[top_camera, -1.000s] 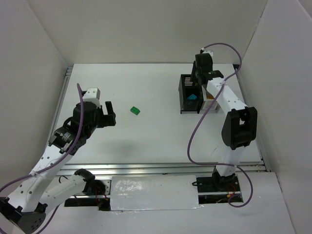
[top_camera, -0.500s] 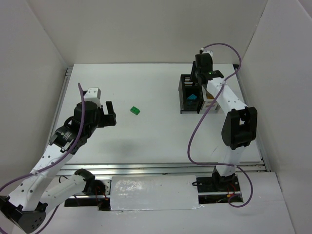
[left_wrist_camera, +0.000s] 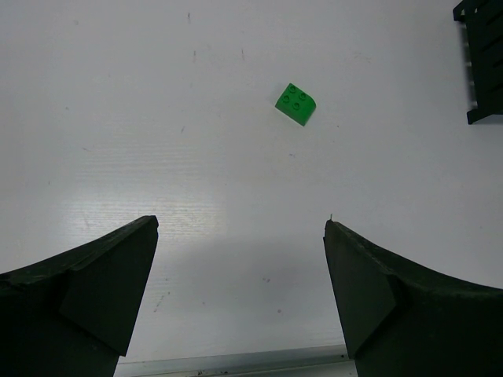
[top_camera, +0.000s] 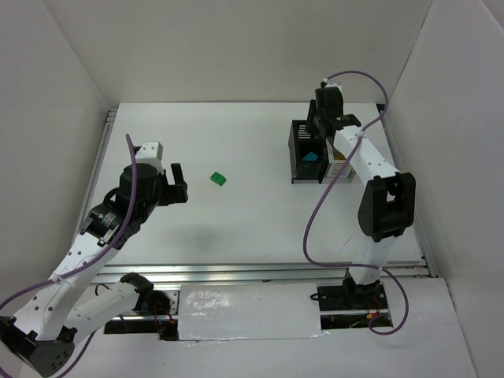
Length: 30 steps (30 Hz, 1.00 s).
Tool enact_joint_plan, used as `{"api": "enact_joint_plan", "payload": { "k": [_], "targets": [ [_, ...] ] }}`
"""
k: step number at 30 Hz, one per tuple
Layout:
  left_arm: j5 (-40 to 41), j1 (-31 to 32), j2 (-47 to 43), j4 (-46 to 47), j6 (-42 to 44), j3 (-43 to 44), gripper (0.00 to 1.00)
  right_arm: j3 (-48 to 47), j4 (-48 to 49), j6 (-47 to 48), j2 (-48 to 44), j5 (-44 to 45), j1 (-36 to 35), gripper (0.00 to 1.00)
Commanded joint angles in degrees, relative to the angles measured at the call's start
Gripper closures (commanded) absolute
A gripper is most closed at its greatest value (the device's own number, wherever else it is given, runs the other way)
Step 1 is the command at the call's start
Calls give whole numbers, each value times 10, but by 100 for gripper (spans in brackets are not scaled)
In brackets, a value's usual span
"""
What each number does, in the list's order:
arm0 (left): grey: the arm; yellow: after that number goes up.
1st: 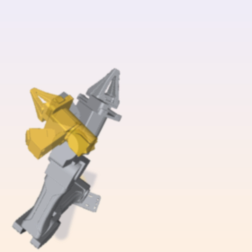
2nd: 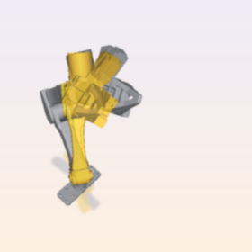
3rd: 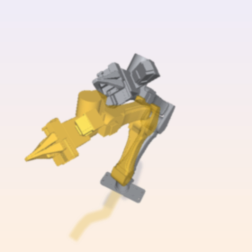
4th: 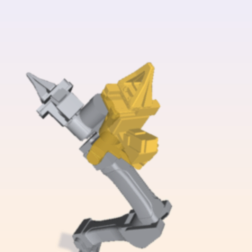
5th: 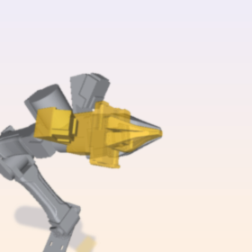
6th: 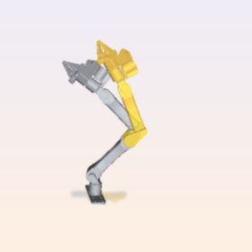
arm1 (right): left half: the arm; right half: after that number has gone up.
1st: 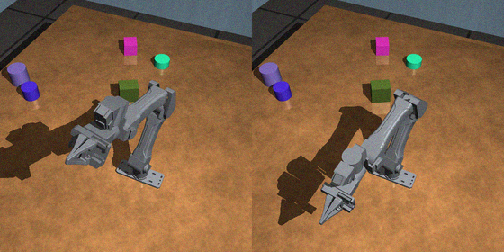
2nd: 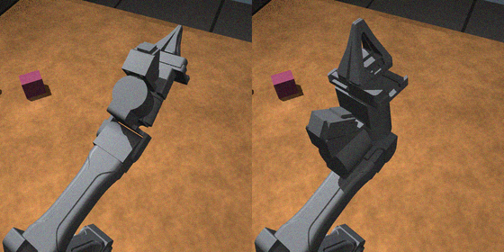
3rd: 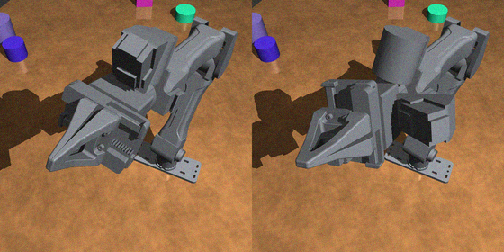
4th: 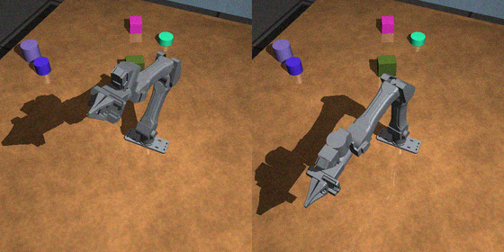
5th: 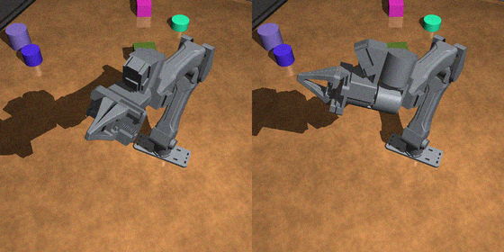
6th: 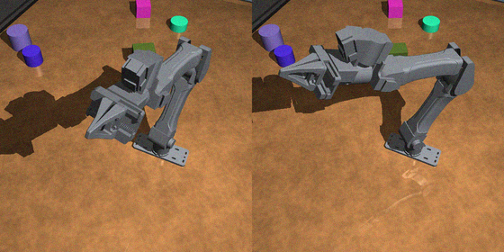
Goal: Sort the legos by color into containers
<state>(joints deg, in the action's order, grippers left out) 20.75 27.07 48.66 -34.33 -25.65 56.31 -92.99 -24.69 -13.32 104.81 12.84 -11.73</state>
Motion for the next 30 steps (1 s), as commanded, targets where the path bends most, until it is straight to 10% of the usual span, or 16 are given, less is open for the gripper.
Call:
{"api": "enact_joint_plan", "payload": {
  "k": [1,20,30],
  "targets": [
    [3,0,-2,22,5,2,0,6,19,10,-22,-16,0,100],
    [2,0,0,20,14,1,1,-48,0,21,40,-17,5,90],
    [-2,0,0,20,17,1,1,-79,-15,22,60,-19,5,37]
  ]
}}
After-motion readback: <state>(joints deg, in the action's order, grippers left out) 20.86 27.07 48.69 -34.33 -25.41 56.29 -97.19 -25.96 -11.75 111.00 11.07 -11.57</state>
